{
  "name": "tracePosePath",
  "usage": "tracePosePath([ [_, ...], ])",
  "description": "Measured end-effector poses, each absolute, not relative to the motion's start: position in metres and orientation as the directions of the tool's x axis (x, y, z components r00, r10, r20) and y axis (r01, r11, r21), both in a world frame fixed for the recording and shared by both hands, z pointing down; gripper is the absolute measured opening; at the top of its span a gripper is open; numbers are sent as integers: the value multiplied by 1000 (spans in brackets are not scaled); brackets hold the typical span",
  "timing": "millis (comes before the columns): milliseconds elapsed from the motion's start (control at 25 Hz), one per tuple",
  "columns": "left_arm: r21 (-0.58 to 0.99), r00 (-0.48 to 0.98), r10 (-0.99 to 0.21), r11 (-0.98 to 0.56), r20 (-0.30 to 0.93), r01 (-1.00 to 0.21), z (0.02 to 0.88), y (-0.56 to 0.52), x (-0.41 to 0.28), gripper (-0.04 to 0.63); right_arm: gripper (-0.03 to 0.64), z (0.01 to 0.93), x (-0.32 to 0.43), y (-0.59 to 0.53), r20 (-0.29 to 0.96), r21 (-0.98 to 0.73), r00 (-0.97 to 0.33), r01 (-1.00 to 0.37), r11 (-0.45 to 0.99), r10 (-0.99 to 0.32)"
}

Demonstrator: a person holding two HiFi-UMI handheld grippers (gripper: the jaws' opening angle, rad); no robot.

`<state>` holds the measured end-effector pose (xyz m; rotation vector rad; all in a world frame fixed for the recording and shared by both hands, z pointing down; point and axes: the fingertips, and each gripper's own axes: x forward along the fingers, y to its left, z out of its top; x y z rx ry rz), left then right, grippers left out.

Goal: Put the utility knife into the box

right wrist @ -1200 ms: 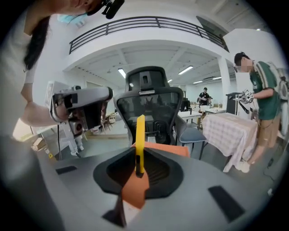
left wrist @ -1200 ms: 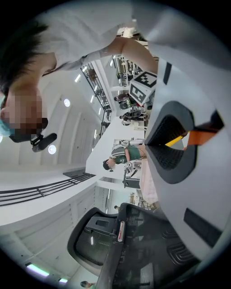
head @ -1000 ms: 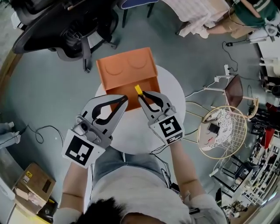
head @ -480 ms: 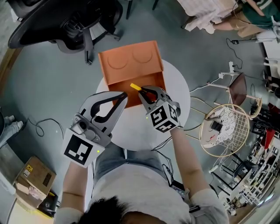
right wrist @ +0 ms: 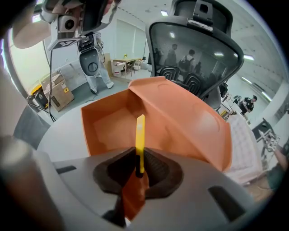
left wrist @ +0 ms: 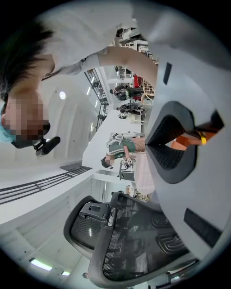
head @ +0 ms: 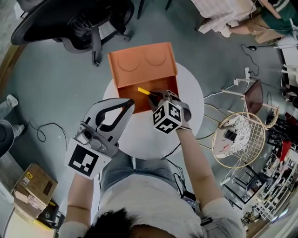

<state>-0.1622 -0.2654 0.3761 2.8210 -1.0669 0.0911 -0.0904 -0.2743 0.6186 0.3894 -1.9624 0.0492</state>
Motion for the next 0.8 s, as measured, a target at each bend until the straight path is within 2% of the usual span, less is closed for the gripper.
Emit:
tracePosePath([
  [360, 85, 725, -681, -720, 107, -689, 375, -259, -171, 9, 63, 632, -95, -275, 926, 108, -320, -285, 952, -200],
  [800, 73, 710, -696, -707, 108, -703, 371, -249, -176, 9, 64, 630, -94, -275, 922, 114, -322, -304, 946, -215],
])
